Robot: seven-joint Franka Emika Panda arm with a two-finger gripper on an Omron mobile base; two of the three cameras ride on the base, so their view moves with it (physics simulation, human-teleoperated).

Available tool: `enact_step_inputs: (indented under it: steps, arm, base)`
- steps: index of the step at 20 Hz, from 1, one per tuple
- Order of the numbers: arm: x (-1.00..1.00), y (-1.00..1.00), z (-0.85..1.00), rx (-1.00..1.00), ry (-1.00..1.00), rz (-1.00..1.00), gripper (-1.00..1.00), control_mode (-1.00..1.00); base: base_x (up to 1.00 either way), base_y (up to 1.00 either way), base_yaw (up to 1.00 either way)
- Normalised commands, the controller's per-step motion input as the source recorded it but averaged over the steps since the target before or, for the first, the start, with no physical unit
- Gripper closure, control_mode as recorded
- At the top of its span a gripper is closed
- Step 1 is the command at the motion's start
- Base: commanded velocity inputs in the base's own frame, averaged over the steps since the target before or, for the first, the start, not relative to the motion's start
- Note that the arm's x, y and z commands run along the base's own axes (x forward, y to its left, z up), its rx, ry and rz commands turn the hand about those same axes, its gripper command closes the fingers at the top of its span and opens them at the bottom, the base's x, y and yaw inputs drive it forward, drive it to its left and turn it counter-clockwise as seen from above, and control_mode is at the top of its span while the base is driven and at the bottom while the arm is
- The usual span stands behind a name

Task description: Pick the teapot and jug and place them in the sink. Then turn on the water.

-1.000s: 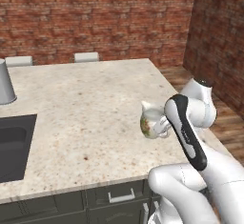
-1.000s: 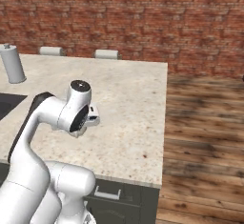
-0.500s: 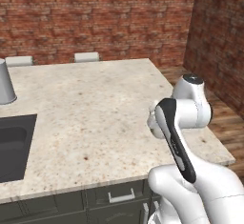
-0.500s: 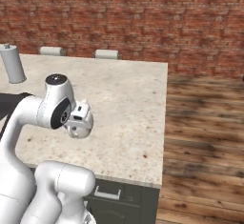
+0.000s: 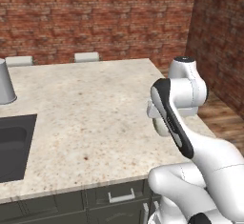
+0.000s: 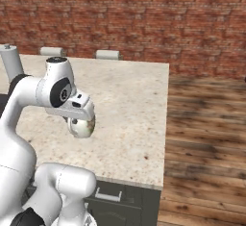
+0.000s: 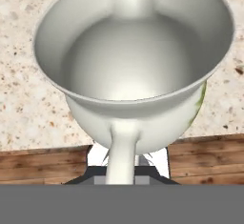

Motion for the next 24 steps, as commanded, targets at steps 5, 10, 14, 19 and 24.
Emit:
enact_step_inputs:
  steps: [5, 10, 14, 19, 24]
  arm:
    - [-0.04, -0.36, 0.00, 0.00, 0.00, 0.00, 1.00, -1.00]
    - [0.00, -0.39, 0.00, 0.00, -0.02, 0.02, 1.00, -1.00]
    - [0.00, -0.21, -0.01, 0.00, -0.05, 0.02, 1.00, -1.00]
    - [0.00, -0.01, -0.03, 0.00, -0.14, 0.00, 1.00, -1.00]
    - [-0.02, 0.00, -0.04, 0.00, -0.24, 0.01, 1.00, -1.00]
  base:
    - [0.00, 0.00, 0.00]
    - [0.00, 0.00, 0.00]
    - [0.00, 0.00, 0.00]
    - [0.00, 0.00, 0.00]
    - [0.00, 0.00, 0.00]
